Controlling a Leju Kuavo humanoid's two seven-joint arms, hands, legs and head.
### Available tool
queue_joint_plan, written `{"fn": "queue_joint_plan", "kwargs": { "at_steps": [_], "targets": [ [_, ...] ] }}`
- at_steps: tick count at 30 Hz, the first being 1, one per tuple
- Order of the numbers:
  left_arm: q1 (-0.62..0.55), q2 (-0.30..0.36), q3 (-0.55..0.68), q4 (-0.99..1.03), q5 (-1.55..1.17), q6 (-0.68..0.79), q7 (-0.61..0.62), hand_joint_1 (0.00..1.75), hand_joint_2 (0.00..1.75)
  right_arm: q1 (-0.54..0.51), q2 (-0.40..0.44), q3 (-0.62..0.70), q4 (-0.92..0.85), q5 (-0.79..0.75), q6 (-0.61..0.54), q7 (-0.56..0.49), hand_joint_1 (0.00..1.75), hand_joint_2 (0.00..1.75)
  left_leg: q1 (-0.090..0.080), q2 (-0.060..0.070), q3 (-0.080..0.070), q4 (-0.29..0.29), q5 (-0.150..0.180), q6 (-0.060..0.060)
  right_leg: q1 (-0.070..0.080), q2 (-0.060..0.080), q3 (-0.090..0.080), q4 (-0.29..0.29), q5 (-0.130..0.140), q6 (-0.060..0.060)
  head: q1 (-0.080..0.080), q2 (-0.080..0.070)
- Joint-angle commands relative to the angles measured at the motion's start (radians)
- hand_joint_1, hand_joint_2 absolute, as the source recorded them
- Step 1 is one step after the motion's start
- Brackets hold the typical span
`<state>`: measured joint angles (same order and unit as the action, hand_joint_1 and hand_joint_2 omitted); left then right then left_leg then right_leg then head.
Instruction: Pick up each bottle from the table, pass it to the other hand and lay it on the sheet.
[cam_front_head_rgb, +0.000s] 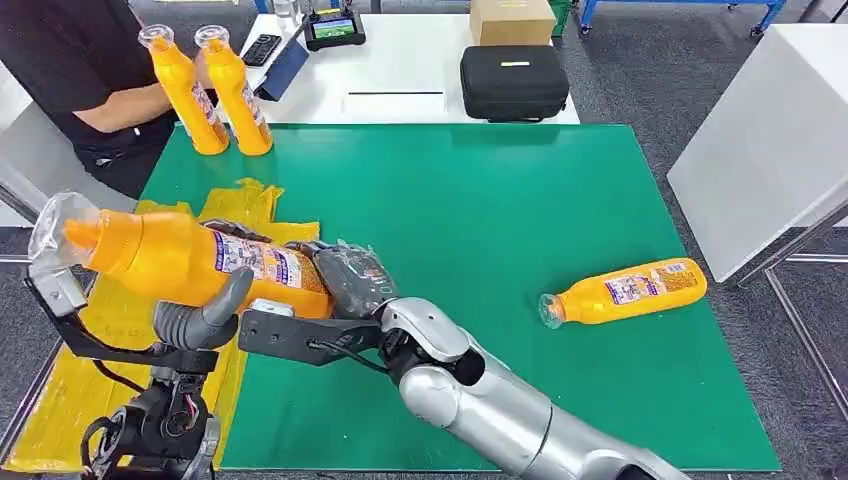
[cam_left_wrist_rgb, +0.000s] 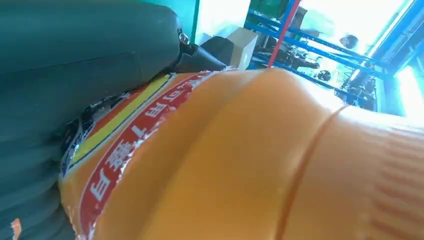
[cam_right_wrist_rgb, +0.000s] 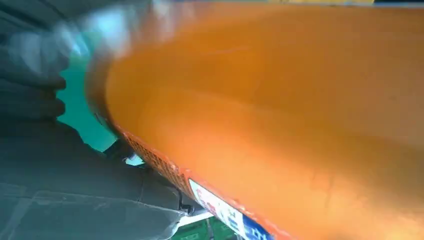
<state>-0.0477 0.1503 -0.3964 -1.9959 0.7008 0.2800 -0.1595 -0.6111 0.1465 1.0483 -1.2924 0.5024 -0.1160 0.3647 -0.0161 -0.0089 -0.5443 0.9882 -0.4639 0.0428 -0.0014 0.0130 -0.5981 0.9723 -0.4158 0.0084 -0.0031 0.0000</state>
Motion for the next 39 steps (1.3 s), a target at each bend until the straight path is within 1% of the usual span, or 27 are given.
{"fn": "queue_joint_plan", "kwargs": {
  "at_steps": [1,3,5,6,7,9,11,12,14,15,16,17,18,20,24,26,28,29,30,31,32,33,34,35,36,38,39],
  "targets": [
    [-0.080,-0.016,0.034,0.032,-0.016,-0.007,-0.023,1.75,1.75,0.012,-0.072,0.051,0.066,0.036,0.036,0.013,0.00,0.00,0.003,-0.004,0.006,-0.001,-0.001,-0.004,0.002,-0.006,0.009,-0.003,-0.002,0.001,0.000,0.000],
    [-0.078,-0.016,0.047,0.026,-0.055,-0.002,-0.048,1.75,1.75,0.019,-0.088,0.021,0.057,0.062,0.052,0.022,0.00,0.00,0.001,-0.004,0.002,-0.001,0.000,-0.002,0.001,-0.005,0.004,-0.002,-0.001,0.000,0.000,0.000],
    [-0.082,-0.011,0.063,0.020,-0.119,0.013,-0.075,1.75,1.75,0.024,-0.103,-0.014,0.048,0.099,0.052,0.029,0.00,0.00,0.002,-0.005,0.005,-0.001,0.000,-0.003,0.002,-0.006,0.007,-0.003,-0.001,0.001,0.000,0.000],
    [-0.078,-0.010,0.080,0.015,-0.154,0.022,-0.086,1.75,1.75,0.033,-0.114,-0.046,0.037,0.117,0.064,0.026,0.00,0.00,0.001,-0.004,0.003,-0.001,0.000,-0.003,0.001,-0.006,0.005,-0.002,-0.001,0.000,0.000,0.000],
    [-0.049,-0.011,0.120,-0.004,-0.193,0.038,-0.115,1.75,1.75,0.093,-0.116,-0.122,-0.013,0.218,0.065,0.073,0.00,0.00,0.002,-0.006,0.004,-0.001,0.000,-0.004,0.002,-0.007,0.007,-0.003,-0.002,0.001,0.000,0.000],
    [-0.011,-0.017,0.173,-0.035,-0.254,0.063,-0.162,1.75,1.75,0.132,-0.136,-0.222,-0.069,0.277,0.097,0.092,0.00,0.00,0.001,-0.004,0.002,-0.001,0.000,-0.002,0.001,-0.005,0.004,-0.002,-0.001,0.000,0.000,0.000],
    [0.018,-0.019,0.195,-0.056,-0.325,0.078,-0.180,1.75,1.75,0.153,-0.152,-0.315,-0.104,0.307,0.108,0.075,0.00,0.00,0.001,-0.003,0.001,0.000,-0.001,-0.002,0.001,-0.004,0.004,-0.001,-0.001,0.001,0.001,0.000],
    [0.035,-0.023,0.210,-0.069,-0.375,0.092,-0.192,1.75,1.75,0.170,-0.162,-0.382,-0.128,0.325,0.103,0.056,0.00,0.00,0.001,-0.002,0.003,0.000,-0.002,-0.003,0.001,-0.003,0.005,-0.001,-0.002,0.001,-0.001,0.000],
    [0.061,-0.030,0.234,-0.081,-0.424,0.110,-0.206,1.75,1.75,0.198,-0.173,-0.475,-0.176,0.324,0.087,0.017,0.00,0.00,0.001,-0.003,0.001,0.000,-0.001,-0.002,0.001,-0.004,0.003,-0.001,-0.001,0.001,0.000,0.000],
    [0.081,-0.031,0.248,-0.087,-0.442,0.114,-0.207,1.75,1.75,0.215,-0.180,-0.518,-0.221,0.313,0.079,-0.007,0.00,0.00,0.002,-0.004,0.003,0.000,-0.002,-0.003,0.001,-0.005,0.006,-0.001,-0.002,0.001,0.000,0.000],
    [0.085,-0.026,0.253,-0.084,-0.469,0.114,-0.213,1.75,1.75,0.222,-0.182,-0.538,-0.244,0.303,0.076,-0.020,0.00,0.00,0.000,-0.003,0.001,0.000,-0.001,-0.002,0.000,-0.004,0.003,-0.001,-0.001,0.001,0.000,0.000],
    [0.089,-0.023,0.266,-0.074,-0.576,0.143,-0.230,1.75,1.75,0.240,-0.191,-0.573,-0.297,0.293,0.072,-0.036,0.00,0.00,0.001,-0.003,0.000,0.000,-0.001,-0.002,0.000,-0.004,0.003,-0.001,-0.001,0.001,0.000,0.000],
    [0.085,-0.022,0.276,-0.061,-0.635,0.166,-0.241,1.75,1.75,0.252,-0.201,-0.591,-0.335,0.284,0.071,-0.042,0.00,0.00,0.000,-0.003,0.000,0.000,0.000,-0.001,0.000,-0.004,0.002,0.000,-0.001,0.001,0.000,0.000],
    [0.075,-0.020,0.282,-0.050,-0.636,0.164,-0.240,1.75,1.75,0.258,-0.205,-0.596,-0.358,0.277,0.084,-0.040,0.00,0.00,0.000,-0.004,0.000,0.000,0.000,-0.002,0.000,-0.004,0.002,-0.001,-0.001,0.001,0.000,0.000],
    [0.072,-0.023,0.280,-0.049,-0.637,0.163,-0.240,1.75,1.75,0.259,-0.198,-0.592,-0.351,0.277,0.085,-0.040,0.00,0.00,0.000,-0.003,0.003,0.000,-0.001,-0.003,0.000,-0.004,0.005,-0.001,-0.002,0.000,0.000,0.000],
    [0.072,-0.025,0.279,-0.051,-0.639,0.164,-0.239,1.75,1.75,0.257,-0.195,-0.587,-0.343,0.279,0.085,-0.039,0.00,0.00,0.000,-0.001,0.001,0.000,0.000,-0.002,0.000,-0.002,0.002,-0.001,0.000,0.000,0.000,0.000],
    [0.072,-0.025,0.279,-0.051,-0.639,0.164,-0.239,1.75,1.75,0.257,-0.195,-0.587,-0.343,0.279,0.085,-0.039,0.00,0.00,0.000,-0.001,0.002,0.000,-0.001,-0.002,0.000,-0.002,0.003,-0.001,-0.001,0.000,0.000,0.000],
    [0.070,-0.004,0.280,-0.028,-0.854,0.242,-0.233,1.75,1.75,0.269,-0.206,-0.601,-0.368,0.273,0.043,-0.058,0.00,0.00,0.000,-0.002,0.001,0.000,0.000,-0.002,0.000,-0.002,0.002,-0.001,0.000,0.000,0.000,0.000],
    [0.062,0.016,0.287,0.000,-0.996,0.295,-0.232,1.75,1.75,0.286,-0.219,-0.622,-0.411,0.247,0.029,-0.069,0.00,0.00,0.001,-0.002,0.003,0.000,-0.001,-0.003,0.001,-0.003,0.004,-0.001,-0.001,0.000,0.000,0.000],
    [0.058,0.029,0.299,0.032,-1.183,0.351,-0.199,1.75,1.75,0.309,-0.238,-0.648,-0.468,0.215,0.029,-0.088,0.00,0.00,0.001,-0.002,0.005,0.000,-0.002,-0.004,0.001,-0.004,0.007,-0.002,-0.002,0.000,0.000,0.000],
    [0.054,0.044,0.307,0.057,-1.313,0.368,-0.169,1.75,1.75,0.332,-0.249,-0.680,-0.522,0.194,0.029,-0.098,0.00,0.00,0.000,-0.004,0.002,-0.001,0.000,-0.002,0.000,-0.005,0.003,-0.001,-0.001,0.000,0.000,0.000],
    [0.051,0.059,0.304,0.083,-1.368,0.338,-0.122,1.75,1.75,0.363,-0.268,-0.724,-0.594,0.184,0.025,-0.115,0.00,0.00,0.001,-0.005,0.003,-0.001,-0.001,-0.003,0.001,-0.007,0.005,-0.001,-0.002,0.000,0.000,0.000],
    [0.049,0.068,0.297,0.095,-1.367,0.316,-0.109,1.75,1.75,0.380,-0.275,-0.750,-0.626,0.174,0.025,-0.122,0.00,0.00,0.000,-0.006,0.002,-0.001,0.000,-0.002,0.000,-0.007,0.003,-0.001,-0.002,0.001,0.000,0.000],
    [0.046,0.090,0.278,0.130,-1.430,0.305,-0.088,1.75,1.75,0.405,-0.293,-0.796,-0.680,0.168,0.030,-0.147,0.00,0.00,-0.001,-0.008,0.002,-0.001,0.000,-0.002,-0.001,-0.008,0.003,-0.001,-0.002,0.001,0.000,0.000],
    [0.043,0.106,0.260,0.157,-1.460,0.303,-0.079,1.75,1.75,0.416,-0.304,-0.825,-0.702,0.155,0.043,-0.154,0.00,0.00,0.000,-0.009,0.003,-0.001,-0.001,-0.002,0.000,-0.009,0.005,-0.001,-0.003,0.001,0.000,0.000],
    [0.035,0.150,0.216,0.216,-1.572,0.304,-0.039,1.75,1.75,0.423,-0.324,-0.874,-0.727,0.138,0.069,-0.160,0.00,0.00,-0.001,-0.007,0.001,-0.001,0.000,-0.001,-0.001,-0.007,0.003,-0.001,-0.001,0.001,0.000,0.000],
    [0.026,0.186,0.181,0.258,-1.651,0.274,0.023,1.75,1.75,0.427,-0.336,-0.898,-0.735,0.109,0.090,-0.162,0.00,0.00,0.000,-0.009,0.003,-0.001,0.000,-0.002,0.000,-0.009,0.006,-0.002,-0.002,0.001,0.000,0.000]
  ]
}}
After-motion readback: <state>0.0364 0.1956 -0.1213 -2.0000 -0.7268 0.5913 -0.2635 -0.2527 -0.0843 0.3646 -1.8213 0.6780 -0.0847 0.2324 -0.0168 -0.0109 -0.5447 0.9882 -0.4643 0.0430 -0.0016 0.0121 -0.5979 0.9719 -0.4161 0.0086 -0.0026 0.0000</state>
